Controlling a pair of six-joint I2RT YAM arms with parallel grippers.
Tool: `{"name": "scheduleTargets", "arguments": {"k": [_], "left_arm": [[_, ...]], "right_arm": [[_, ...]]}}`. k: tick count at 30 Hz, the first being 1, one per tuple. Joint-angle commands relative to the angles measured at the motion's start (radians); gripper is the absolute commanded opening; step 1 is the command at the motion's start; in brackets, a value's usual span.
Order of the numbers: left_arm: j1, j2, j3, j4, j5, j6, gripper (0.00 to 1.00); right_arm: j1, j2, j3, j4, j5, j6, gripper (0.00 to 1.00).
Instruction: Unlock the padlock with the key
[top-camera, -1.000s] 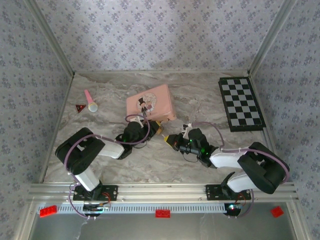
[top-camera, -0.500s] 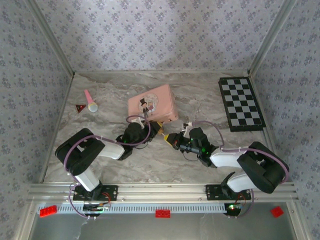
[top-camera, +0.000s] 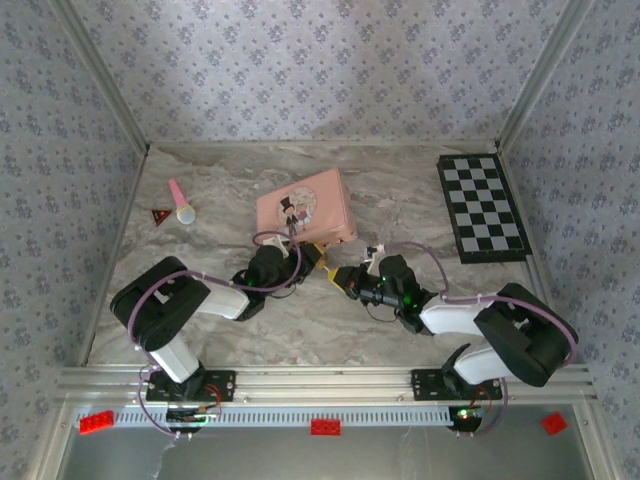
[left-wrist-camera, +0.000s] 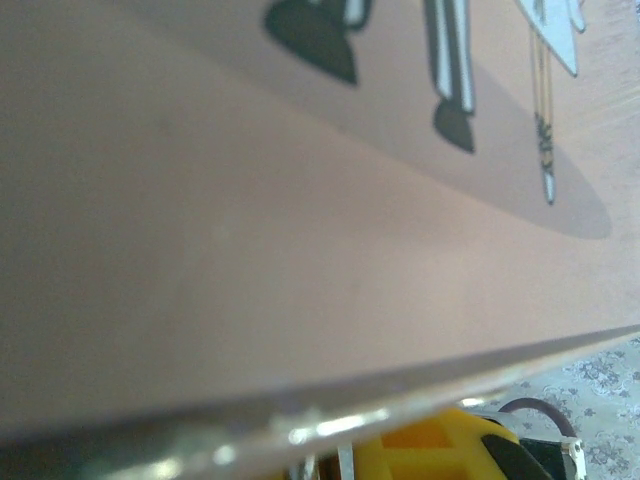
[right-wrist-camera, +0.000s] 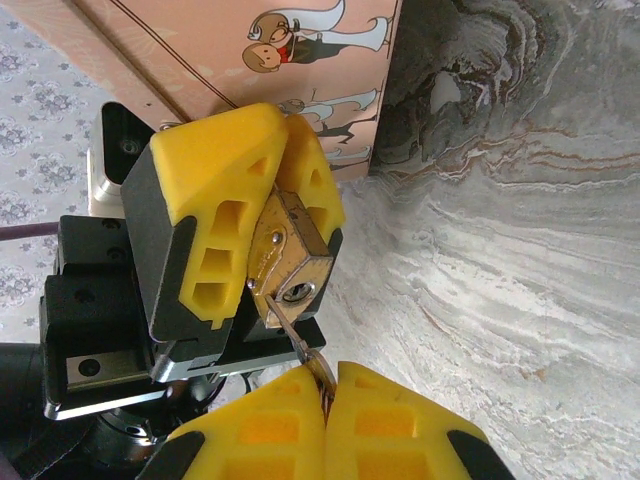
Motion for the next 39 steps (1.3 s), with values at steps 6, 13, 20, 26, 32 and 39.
{"name": "scheduleTargets", "arguments": {"k": [6, 13, 20, 26, 32, 39], "left_arm": [[-0.026, 0.038, -0.038, -0.018, 0.082, -0.184, 0.00], [-0.031, 0.033, -0.025, -0.037, 0.090, -0.178, 0.00], [-0.033, 0.038, -0.028, -0.047, 0.083, -0.168, 0.00], [-0.034, 0.048, -0.033, -0.040, 0.078, -0.164, 0.00], [-0.036, 0.051, -0.027, -0.039, 0.083, -0.160, 0.00], [-0.040, 0.036, -0.025, -0.043, 0.081, -0.157, 0.00]], "right_arm": [[0.005, -0.017, -0.024, -0.036, 0.029, 0.006, 0.00], [0.002, -0.009, -0.015, -0.016, 0.027, 0.005, 0.00], [-0.004, -0.026, -0.022, 0.005, 0.023, 0.007, 0.00], [-0.002, -0.055, -0.029, -0.022, 0.028, -0.002, 0.00], [0.000, -0.052, -0.023, -0.019, 0.025, -0.004, 0.00], [0.004, -0.022, -0.018, 0.012, 0.023, 0.004, 0.00]]}}
